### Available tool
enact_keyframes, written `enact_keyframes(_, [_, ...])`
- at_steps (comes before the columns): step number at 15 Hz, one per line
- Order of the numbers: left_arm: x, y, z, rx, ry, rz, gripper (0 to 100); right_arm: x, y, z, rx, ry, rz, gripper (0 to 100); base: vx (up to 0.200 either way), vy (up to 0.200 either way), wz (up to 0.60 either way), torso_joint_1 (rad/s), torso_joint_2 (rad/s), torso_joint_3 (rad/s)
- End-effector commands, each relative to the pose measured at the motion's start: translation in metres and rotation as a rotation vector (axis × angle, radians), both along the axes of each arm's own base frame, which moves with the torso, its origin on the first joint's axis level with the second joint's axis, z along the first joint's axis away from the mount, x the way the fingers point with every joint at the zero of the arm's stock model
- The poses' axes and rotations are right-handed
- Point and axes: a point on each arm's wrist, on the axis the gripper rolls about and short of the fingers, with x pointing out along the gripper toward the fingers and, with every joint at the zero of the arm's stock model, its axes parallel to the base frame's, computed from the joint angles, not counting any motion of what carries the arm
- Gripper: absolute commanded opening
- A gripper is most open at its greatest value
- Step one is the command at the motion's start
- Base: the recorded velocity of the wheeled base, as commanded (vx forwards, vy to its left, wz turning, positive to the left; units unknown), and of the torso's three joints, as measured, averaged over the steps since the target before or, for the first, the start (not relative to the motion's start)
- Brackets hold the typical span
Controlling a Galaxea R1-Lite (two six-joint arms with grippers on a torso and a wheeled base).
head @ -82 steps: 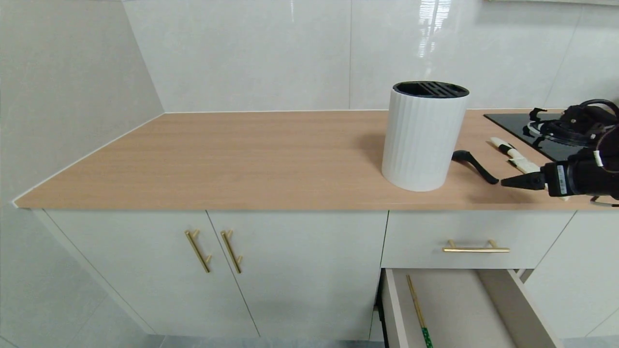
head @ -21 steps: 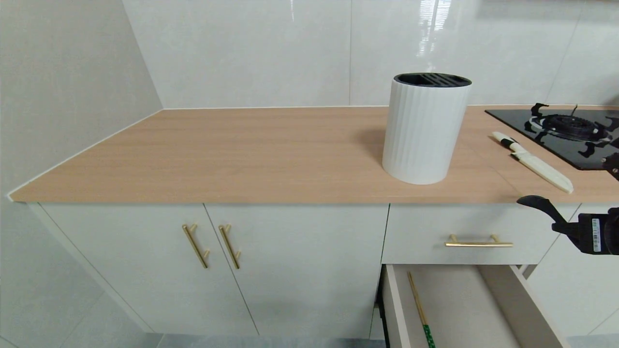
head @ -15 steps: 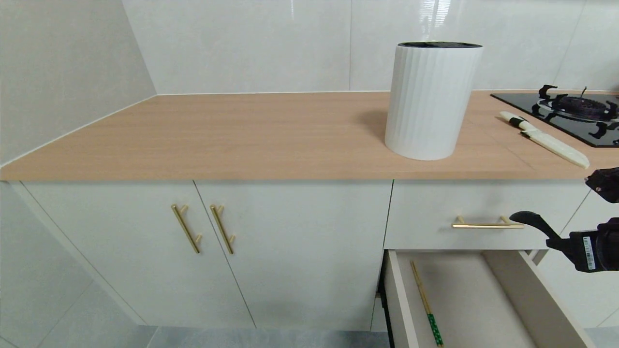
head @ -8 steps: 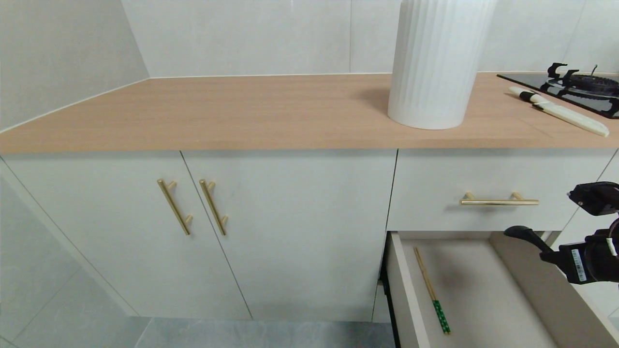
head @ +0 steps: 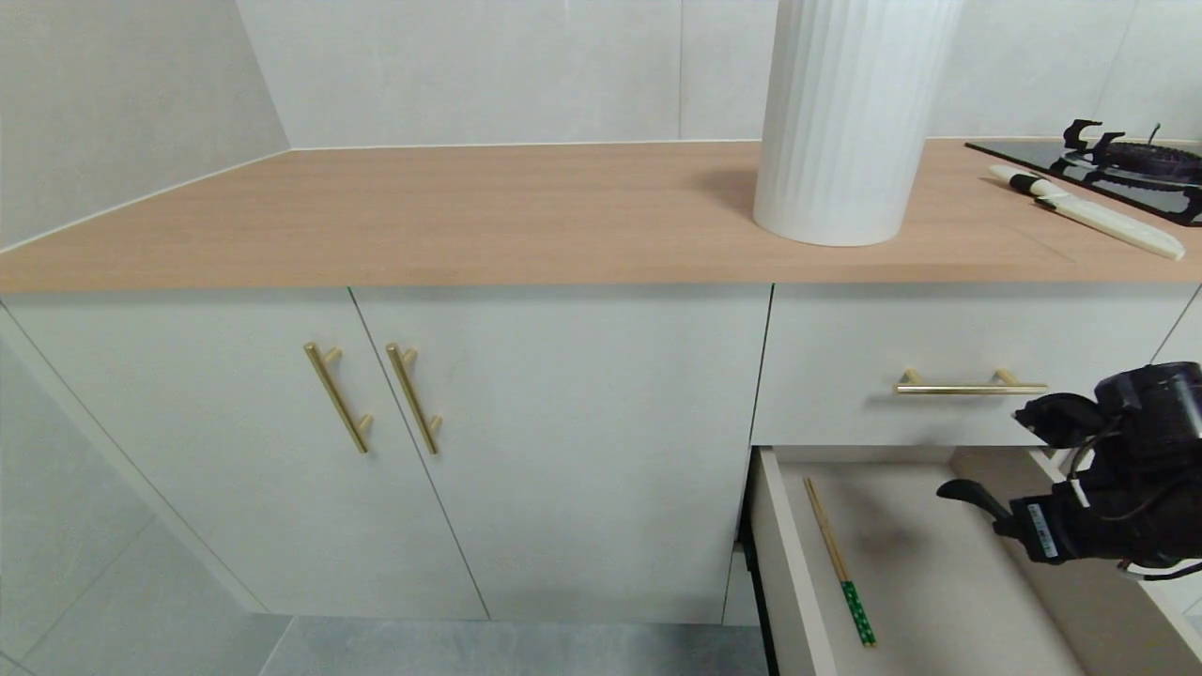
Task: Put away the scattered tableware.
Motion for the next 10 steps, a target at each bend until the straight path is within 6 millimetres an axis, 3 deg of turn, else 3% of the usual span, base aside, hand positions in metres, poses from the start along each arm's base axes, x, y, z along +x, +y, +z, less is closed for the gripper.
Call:
enact_keyframes(1, [0.0,0.0,0.0,0.0,0.002,-0.001,100,0.031,0.009,-0.068,0.034,0.136,-0.022,0,0.0,0.0,0.0,0.0,0.0,0.0])
enact_keyframes(4, [0.0,0.0,0.0,0.0,0.002,0.001,100,0.045,0.013,-0.109,0.046,0.09,-0.074,0,0.0,0.0,0.0,0.0,0.0,0.0])
enact_keyframes(10, [0.0,0.0,0.0,0.0,0.002,-0.001,100,0.047,0.012,-0.142,0.027,0.096,-0.088,0,0.0,0.0,0.0,0.0,0.0,0.0])
